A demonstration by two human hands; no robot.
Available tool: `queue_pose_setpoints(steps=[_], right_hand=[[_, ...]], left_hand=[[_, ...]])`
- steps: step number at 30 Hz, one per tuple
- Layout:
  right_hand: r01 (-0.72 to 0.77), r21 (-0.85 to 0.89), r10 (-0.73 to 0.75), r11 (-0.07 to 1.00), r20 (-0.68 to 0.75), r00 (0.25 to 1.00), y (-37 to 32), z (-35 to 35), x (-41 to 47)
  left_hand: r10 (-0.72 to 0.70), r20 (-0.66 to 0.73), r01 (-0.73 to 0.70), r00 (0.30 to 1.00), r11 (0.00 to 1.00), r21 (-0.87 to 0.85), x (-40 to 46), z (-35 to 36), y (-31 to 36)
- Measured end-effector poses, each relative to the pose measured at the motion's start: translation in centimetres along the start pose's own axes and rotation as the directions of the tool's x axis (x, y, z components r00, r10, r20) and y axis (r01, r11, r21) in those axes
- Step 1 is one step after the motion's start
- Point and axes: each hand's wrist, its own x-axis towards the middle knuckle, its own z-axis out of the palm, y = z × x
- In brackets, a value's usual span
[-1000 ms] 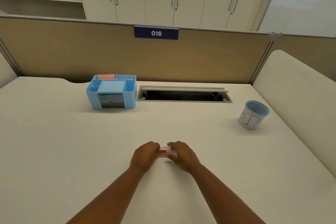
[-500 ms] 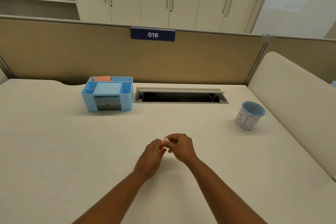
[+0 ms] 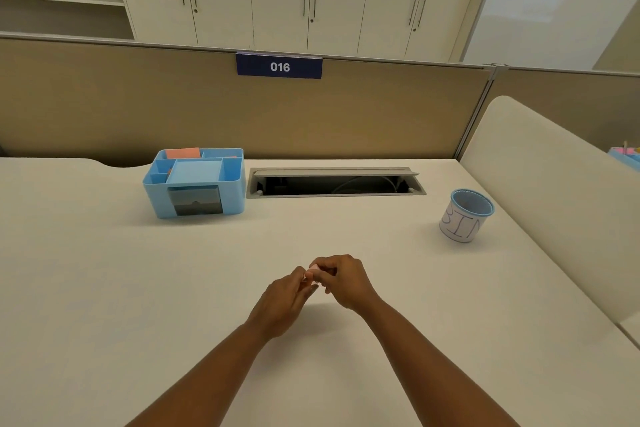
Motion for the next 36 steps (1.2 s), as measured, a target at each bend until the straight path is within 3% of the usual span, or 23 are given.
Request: queue_pose_setpoints(steps=[3, 7, 10, 29, 36], right_hand=[[-0.04, -0.059, 0.039, 0.997, -0.03, 0.999, -0.3, 0.0, 0.2], [-0.132, -0.353, 0.109, 0.926, -0.083, 0.991, -1.0, 0.6, 0.3], [-0.148, -0.448, 0.079, 0.881, -0.17, 0.982, -1.1, 0.4, 0.1], [-0.01, -0.214, -0.008, 0.977, -0.083, 0.997, 0.6, 0.0, 0.8], [0.02, -0.215, -0.024, 0.976, -0.016, 1.0, 0.6, -0.5, 0.5]], left_hand=[[0.01, -0.018, -0.01, 1.0, 1.0, 0.004, -0.2, 0.1, 0.3], [0.044, -0.103, -0.049, 0.994, 0.998, -0.043, -0.3, 1.0, 1.8], [0.025, -0.133, -0.037, 0.991, 0.995, -0.092, -0.3, 1.7, 2.7], [0.114, -0.213, -0.093, 0.97, 0.99, 0.104, 0.5, 0.9, 2.2], [0.047, -0.163, -0.053, 0.986, 0.998, -0.036, 0.4, 1.2, 2.4]])
